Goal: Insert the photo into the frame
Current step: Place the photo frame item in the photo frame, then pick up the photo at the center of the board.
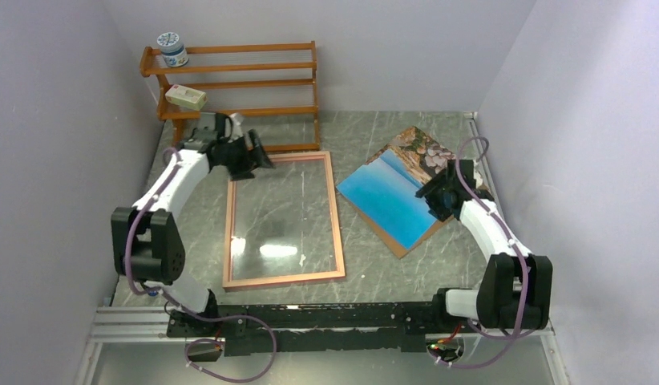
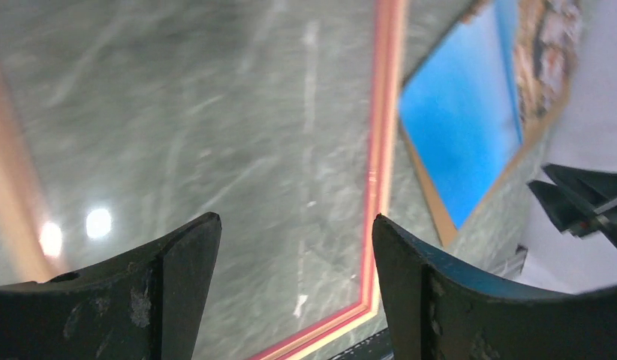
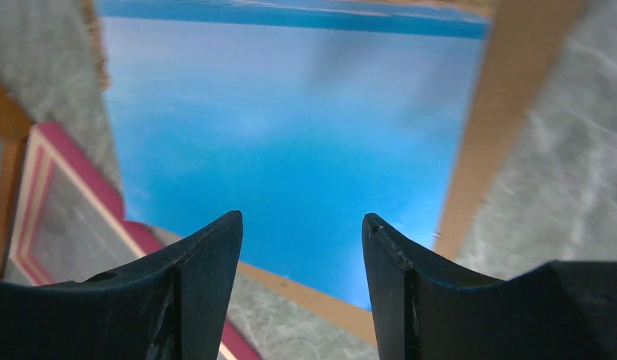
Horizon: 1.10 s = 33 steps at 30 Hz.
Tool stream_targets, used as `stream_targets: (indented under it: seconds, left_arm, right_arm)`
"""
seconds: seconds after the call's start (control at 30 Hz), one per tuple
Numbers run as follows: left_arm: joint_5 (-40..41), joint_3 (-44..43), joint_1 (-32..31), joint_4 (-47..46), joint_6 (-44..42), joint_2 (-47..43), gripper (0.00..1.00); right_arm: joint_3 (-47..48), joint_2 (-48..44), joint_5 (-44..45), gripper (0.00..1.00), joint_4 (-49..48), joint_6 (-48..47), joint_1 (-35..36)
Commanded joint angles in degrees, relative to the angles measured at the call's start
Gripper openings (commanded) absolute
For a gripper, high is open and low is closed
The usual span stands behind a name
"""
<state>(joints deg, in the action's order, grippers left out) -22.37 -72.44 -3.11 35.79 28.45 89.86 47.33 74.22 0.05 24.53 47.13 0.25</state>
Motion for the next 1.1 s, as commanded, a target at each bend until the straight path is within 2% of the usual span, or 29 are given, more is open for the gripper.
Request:
stream_targets:
  seconds: [0.0,0.17,0.3,0.43,0.53,0.77,0.9,1.07]
  left_arm:
    - [-4.77,-8.21,-8.09,-4.98,1.61,7.32,0.79]
    - [-6.49,-20.16,-16.23,-5.09,-1.22,18.57,0.79]
    - [-5.9,-28.68,-21.25,-6.21,-3.69,26.24,0.76]
    - [-1.21,-34.69,-24.01,-7.43,-3.83,33.05,0.75]
    - [-0.64,-38.89,-25.29,-7.95,-4.44,37.9,0.74]
    - [0.35,-42.85,-28.43,-8.04,-5.26,44.06,0.69]
    - [7.41,-44.59,-30.17,-3.9,-5.8,45.91,0.67]
    - [9.05,-49.65,-31.32,3.52,-4.77,49.01,0.62]
  right_arm:
    - [-4.6,-3.34,-1.88,0.63,3.2,0.44,-4.5]
    - [-9.0,-4.87,-5.7,0.63,1.25,0.5,-6.71]
    - [-10.1,-3.94,-13.05,0.61,-2.53,-3.53,-6.84]
    - [-7.92,0.31,-14.66,0.59,-0.73,-6.26,-6.84]
    - [-7.59,2.52,-14.31,0.58,-0.34,-6.51,-6.84]
    - [-8.28,5.58,-15.25,0.54,-0.67,-7.16,-6.84]
    - [-8.3,6.74,-15.11,0.53,-0.67,-7.66,-6.85]
    - [-8.3,7.91,-14.46,0.51,-0.4,-7.68,-6.84]
